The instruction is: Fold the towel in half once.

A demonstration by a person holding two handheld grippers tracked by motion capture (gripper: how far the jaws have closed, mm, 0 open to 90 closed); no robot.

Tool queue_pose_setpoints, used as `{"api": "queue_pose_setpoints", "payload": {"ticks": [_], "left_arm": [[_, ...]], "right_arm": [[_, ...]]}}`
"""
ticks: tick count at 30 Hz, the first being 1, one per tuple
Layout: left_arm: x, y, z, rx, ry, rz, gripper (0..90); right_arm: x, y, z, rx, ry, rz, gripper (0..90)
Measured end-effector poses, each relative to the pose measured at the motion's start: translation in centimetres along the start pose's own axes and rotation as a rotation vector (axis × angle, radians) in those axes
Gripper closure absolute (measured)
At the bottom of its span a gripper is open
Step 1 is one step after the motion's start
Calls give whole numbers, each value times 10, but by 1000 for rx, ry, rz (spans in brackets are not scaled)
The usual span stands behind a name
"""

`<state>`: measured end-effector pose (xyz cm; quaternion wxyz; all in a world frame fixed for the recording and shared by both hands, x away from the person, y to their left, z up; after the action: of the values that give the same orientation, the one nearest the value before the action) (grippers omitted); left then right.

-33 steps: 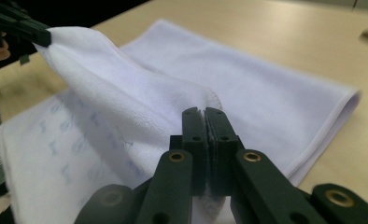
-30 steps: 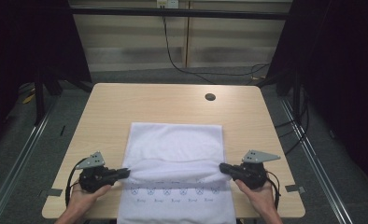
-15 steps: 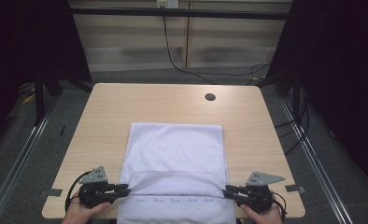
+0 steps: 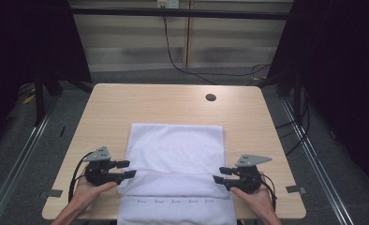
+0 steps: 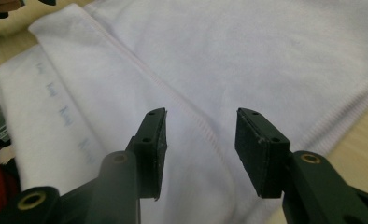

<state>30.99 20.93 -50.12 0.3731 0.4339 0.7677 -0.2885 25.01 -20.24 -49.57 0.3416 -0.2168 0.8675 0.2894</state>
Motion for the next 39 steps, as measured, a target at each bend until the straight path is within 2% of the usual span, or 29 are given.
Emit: {"api": "queue_pose_setpoints", "payload": {"ticks": [1,3,6,7,9,10,12,14,17,19,20,21,23,24,26,27,29,30,33,34,38,39], "left_arm": [[-1,1,6,33,-3,-20,443],[-1,-1,13,36,28,7,426],[3,-10,19,97,52,18,448],[5,-13,20,113,75,30,479],[9,-19,18,111,96,51,640],[10,-22,16,123,86,57,737],[10,-33,7,154,65,74,803],[9,-43,-3,164,36,91,808],[13,-59,-19,205,5,102,802],[16,-67,-27,228,-22,83,789],[18,-72,-29,245,-14,94,787],[20,-75,-30,238,-10,105,784],[23,-81,-34,256,-15,96,739],[23,-82,-36,248,-22,92,713],[22,-83,-40,263,-43,80,670],[20,-81,-42,256,-53,81,659],[19,-77,-44,260,-76,55,610],[18,-73,-44,246,-76,45,598],[19,-61,-39,204,-62,46,587],[18,-56,-35,190,-55,34,588],[14,-37,-21,161,-25,7,593],[12,-33,-18,143,-12,18,593]], "right_arm": [[-2,-2,8,-17,11,7,532],[-4,-3,21,-20,41,-3,518],[-2,-2,34,-44,76,-3,541],[0,0,36,-60,91,-5,595],[4,7,35,-73,102,-24,738],[5,11,32,-80,97,-32,790],[7,20,20,-98,64,-35,826],[10,28,8,-113,36,-46,823],[19,42,-8,-137,28,-71,794],[28,50,-17,-139,34,-83,778],[33,53,-21,-149,36,-86,775],[37,56,-24,-148,38,-89,769],[45,60,-29,-144,48,-93,750],[48,62,-31,-146,50,-89,728],[52,64,-35,-143,47,-84,703],[53,64,-36,-145,42,-83,701],[52,61,-40,-145,24,-71,662],[51,59,-42,-147,4,-58,673],[47,50,-43,-124,-12,-47,665],[45,46,-41,-124,-13,-35,661],[35,29,-28,-101,-13,-13,638],[32,25,-24,-101,-14,-3,632]]}}
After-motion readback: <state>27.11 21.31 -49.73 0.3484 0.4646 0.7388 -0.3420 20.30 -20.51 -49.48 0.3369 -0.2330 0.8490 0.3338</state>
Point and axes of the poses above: each handheld gripper's, and its own axes: z roughly forward along the jaws, x roughly out of its underside, y roughly to its left, the point moved 3 cm from there along z, roughly forward along the jaws, and after that the axes turned 10 degrees about z, right-handed, at the moved point
